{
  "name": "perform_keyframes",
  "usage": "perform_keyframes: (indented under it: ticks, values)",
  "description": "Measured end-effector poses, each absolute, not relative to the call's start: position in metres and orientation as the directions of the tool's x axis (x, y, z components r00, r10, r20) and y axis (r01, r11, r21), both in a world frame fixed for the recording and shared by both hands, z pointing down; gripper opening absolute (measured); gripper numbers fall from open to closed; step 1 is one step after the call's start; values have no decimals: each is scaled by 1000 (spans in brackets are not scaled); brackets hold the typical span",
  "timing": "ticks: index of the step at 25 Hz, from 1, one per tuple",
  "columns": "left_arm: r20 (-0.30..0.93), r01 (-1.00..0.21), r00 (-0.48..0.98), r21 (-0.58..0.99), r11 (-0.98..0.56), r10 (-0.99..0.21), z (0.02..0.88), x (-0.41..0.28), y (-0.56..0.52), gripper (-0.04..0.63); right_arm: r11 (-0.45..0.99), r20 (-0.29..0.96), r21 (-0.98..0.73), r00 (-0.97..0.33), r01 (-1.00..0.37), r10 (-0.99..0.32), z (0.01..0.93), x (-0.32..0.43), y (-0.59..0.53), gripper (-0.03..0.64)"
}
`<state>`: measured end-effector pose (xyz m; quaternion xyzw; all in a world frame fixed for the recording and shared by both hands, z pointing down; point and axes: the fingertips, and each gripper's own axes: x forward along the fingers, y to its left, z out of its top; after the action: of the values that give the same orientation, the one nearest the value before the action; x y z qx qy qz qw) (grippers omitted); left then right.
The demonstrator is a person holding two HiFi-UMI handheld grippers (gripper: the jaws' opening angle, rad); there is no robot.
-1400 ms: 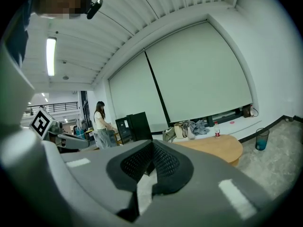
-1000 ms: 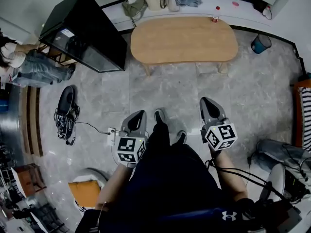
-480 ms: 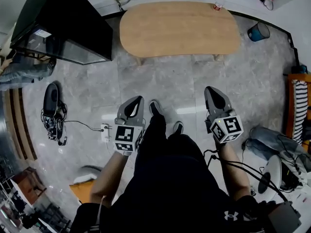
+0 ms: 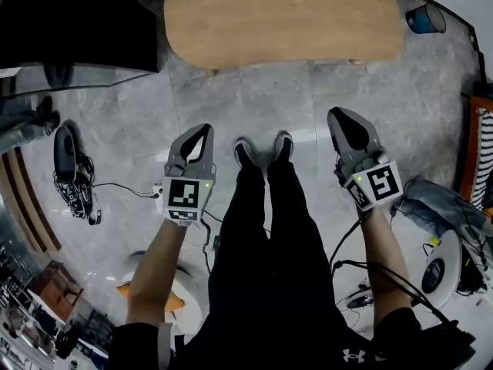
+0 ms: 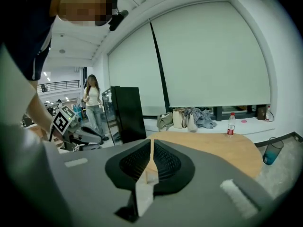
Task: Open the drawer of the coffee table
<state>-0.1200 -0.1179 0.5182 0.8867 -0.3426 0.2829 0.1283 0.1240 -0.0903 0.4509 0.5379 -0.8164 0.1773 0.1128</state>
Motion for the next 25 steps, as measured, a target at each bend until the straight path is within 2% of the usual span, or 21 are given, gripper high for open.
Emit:
perform_keyframes:
  ticks: [6,10,15,17,21,22,23,25]
  values:
    - [579,-712,583,27,-701,-570,583,-124,-147,3,364,365,-14,-344,-931,-865,533,130,-120,2]
    - [592,-681,606,41,-731,-531,635,-116,-148,3,404,376,-131,-423,-905,-824,594,124,-124,2]
    - [618,-700,589,68,-711,-521,685,-119,-157,3,320,377,-335,-437,-886,-817,661,133,-135,18]
    - [627,-709,573,56,-703,-527,702,-122,-161,3,296,375,-343,-419,-891,-827,680,139,-138,30]
    - [619,-753,526,19,-658,-584,735,-134,-177,18,252,393,-245,-333,-936,-857,714,149,-146,61]
    - [607,-769,514,12,-639,-606,742,-137,-184,48,245,394,-226,-318,-943,-862,721,149,-150,69]
    - [599,-783,501,6,-622,-625,749,-139,-190,117,243,398,-217,-313,-945,-862,729,147,-154,133]
    - [595,-801,483,3,-599,-642,762,-139,-197,211,241,419,-226,-318,-944,-851,747,143,-162,290]
